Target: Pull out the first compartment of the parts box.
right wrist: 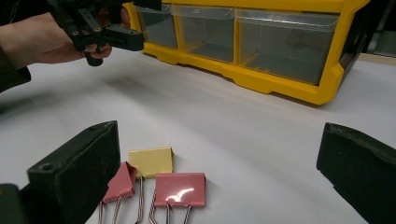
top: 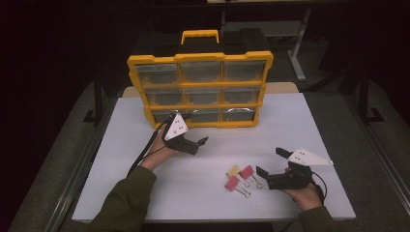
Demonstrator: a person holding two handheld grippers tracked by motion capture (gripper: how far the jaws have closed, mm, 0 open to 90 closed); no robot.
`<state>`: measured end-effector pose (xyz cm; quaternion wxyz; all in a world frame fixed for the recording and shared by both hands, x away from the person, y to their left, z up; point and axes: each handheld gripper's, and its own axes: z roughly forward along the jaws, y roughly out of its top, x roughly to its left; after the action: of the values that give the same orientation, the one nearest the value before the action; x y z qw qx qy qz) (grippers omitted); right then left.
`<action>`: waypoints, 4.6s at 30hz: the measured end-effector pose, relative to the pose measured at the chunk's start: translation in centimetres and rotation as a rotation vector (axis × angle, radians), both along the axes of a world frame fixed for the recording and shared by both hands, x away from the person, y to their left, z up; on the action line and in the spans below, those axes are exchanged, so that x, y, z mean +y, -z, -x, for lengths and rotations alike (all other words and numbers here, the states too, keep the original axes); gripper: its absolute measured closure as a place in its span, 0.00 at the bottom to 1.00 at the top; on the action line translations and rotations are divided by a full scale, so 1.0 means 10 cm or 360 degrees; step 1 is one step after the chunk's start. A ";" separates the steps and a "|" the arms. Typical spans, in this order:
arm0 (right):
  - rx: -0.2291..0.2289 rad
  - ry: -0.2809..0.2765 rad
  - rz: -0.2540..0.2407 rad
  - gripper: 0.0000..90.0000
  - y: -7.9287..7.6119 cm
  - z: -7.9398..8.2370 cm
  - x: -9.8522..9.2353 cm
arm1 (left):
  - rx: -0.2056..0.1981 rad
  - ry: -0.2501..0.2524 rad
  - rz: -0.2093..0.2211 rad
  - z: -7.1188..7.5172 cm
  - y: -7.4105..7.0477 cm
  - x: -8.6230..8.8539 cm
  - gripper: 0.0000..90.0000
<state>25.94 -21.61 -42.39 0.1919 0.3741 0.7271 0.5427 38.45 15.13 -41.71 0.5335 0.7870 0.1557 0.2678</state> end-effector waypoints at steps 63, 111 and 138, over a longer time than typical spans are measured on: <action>0.0001 -0.0011 0.0018 0.00 0.01 0.01 0.02 | -0.0674 -0.0010 -0.0651 0.13 0.03 -0.08 0.00; -0.0012 -0.0019 0.0037 0.00 0.01 0.01 0.03 | -0.1135 -0.0021 -0.1098 0.22 0.14 -0.18 0.00; -0.0011 -0.0018 0.0036 0.00 0.00 0.01 0.03 | -0.1287 -0.0041 -0.1213 0.25 0.11 -0.17 0.00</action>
<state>25.80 -21.27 -42.41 0.1954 0.3659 0.7347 0.5368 35.98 13.39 -42.79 0.2249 0.7570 -0.1599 0.5923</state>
